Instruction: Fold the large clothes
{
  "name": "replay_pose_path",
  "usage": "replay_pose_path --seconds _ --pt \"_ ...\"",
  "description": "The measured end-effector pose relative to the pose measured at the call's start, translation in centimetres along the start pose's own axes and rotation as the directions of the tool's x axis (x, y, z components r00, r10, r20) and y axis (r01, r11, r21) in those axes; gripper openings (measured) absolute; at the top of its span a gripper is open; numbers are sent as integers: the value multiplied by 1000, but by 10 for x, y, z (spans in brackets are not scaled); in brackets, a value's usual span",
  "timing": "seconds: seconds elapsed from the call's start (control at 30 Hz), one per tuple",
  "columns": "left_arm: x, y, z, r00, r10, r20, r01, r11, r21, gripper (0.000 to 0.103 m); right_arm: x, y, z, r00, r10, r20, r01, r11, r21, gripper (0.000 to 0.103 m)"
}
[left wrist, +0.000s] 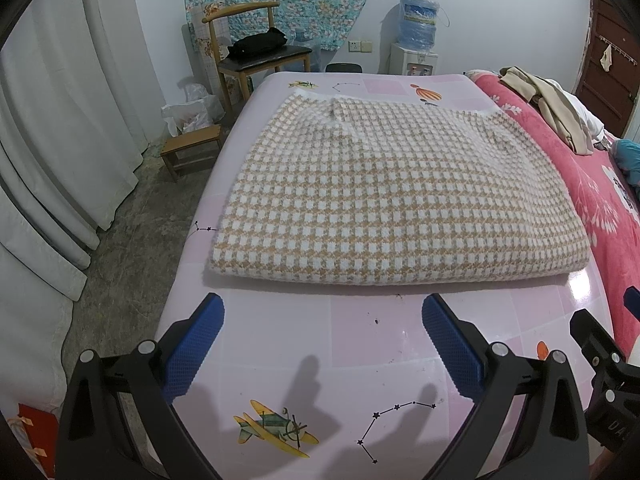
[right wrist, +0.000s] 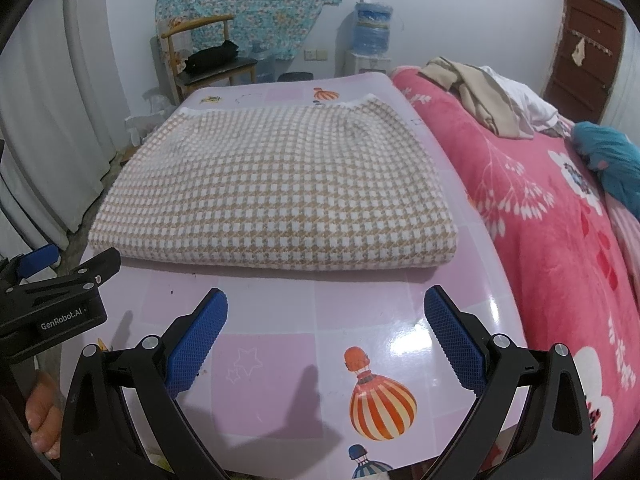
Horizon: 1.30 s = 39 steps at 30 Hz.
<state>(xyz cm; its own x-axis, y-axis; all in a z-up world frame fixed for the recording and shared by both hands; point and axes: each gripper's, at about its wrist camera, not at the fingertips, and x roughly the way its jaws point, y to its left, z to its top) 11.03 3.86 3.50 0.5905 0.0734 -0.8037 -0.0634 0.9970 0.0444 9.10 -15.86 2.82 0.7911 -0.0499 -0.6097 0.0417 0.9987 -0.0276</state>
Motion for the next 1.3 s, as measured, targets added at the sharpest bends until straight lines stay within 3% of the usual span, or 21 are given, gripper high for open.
replay_pose_path --seconds 1.3 --pt "4 -1 -1 1000 2 -4 -2 1000 0 97 3 -2 0 1000 7 -3 -7 1000 -10 95"
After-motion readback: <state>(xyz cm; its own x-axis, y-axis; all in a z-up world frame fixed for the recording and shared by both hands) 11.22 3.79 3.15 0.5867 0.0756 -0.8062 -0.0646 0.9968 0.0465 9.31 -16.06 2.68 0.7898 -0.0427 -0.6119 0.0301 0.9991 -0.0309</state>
